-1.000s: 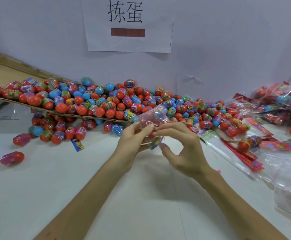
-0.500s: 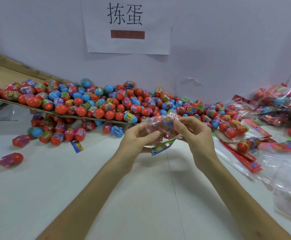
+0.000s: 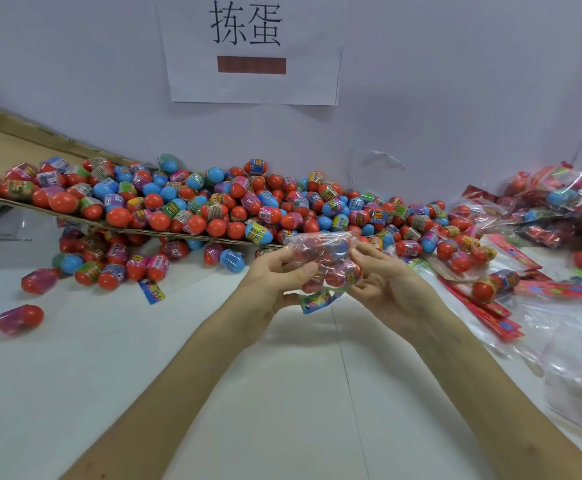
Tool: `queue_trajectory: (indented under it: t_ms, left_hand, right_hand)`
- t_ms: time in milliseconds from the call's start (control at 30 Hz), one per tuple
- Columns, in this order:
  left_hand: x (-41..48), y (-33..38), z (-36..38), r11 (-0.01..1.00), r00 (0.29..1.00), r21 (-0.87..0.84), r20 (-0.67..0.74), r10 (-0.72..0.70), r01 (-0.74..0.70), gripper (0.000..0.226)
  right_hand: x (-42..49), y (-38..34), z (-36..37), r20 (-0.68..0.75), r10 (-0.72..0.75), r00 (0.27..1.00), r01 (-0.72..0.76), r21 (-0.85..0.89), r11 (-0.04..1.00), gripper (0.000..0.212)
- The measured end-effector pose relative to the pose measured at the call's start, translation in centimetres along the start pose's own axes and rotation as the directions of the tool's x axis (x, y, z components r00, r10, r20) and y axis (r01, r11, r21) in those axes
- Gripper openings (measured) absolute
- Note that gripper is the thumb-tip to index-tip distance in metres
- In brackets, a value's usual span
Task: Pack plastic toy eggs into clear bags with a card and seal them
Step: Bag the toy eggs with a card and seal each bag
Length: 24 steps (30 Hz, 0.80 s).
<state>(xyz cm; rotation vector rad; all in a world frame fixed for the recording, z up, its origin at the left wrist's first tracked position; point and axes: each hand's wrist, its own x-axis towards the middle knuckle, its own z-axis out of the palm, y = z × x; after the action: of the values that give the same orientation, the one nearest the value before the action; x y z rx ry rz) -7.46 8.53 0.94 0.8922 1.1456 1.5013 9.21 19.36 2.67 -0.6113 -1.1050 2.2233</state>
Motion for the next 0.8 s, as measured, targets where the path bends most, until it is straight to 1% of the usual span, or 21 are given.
queue_trajectory:
  t_ms: [67,133,300,333,367,500,567,667,733,800]
  left_hand:
    - [0.04,-0.08,0.04,0.999,1.0,-0.029,0.004,-0.016,0.016,0.044]
    - [0.08,-0.1,0.04,0.998,1.0,-0.059,0.0,-0.029,0.029,0.04]
    - [0.19,-0.1,0.0,0.996,0.999,-0.079,-0.028,-0.043,0.04,0.047]
    - [0.21,-0.11,-0.02,0.996,0.999,-0.083,-0.036,-0.041,0.038,0.046]
    - [0.22,-0.11,-0.04,0.996,0.998,-0.085,-0.042,-0.037,0.034,0.045]
    - [0.16,0.02,-0.04,0.999,0.998,-0.05,-0.055,-0.024,0.021,0.049]
    - [0.13,0.09,0.0,0.999,0.998,-0.03,-0.064,-0.026,0.024,0.052]
    - [0.01,0.25,0.01,0.999,0.998,-0.029,-0.043,-0.045,0.043,0.05]
    - [-0.05,0.31,0.0,0.997,0.998,-0.055,-0.01,-0.06,0.06,0.044]
    - [-0.1,0.33,-0.01,0.994,0.997,-0.084,0.014,-0.076,0.077,0.041]
  right_hand:
    - [0.12,-0.12,-0.2,-0.031,0.0,1.0,-0.002,-0.051,0.999,0.028]
    - [0.21,-0.18,-0.18,-0.062,-0.03,0.998,0.023,-0.112,0.993,0.031]
    - [0.26,-0.05,-0.07,-0.119,-0.159,0.98,0.126,-0.241,0.962,0.016]
    - [0.31,-0.01,-0.13,-0.135,-0.176,0.975,0.136,-0.266,0.955,0.012]
    - [0.34,-0.02,-0.12,-0.143,-0.178,0.974,0.132,-0.281,0.951,0.012]
    - [0.25,-0.23,0.01,-0.072,-0.078,0.994,0.046,-0.363,0.931,0.035]
    - [0.23,-0.1,0.07,-0.038,-0.052,0.998,0.031,-0.416,0.909,0.035]
    - [0.29,-0.11,-0.16,-0.033,-0.027,0.999,0.013,-0.372,0.928,0.037]
    - [0.18,-0.37,-0.4,-0.013,0.013,1.0,-0.017,-0.338,0.941,0.045]
    - [-0.03,-0.65,-0.42,0.009,0.048,0.999,-0.042,-0.316,0.948,0.061]
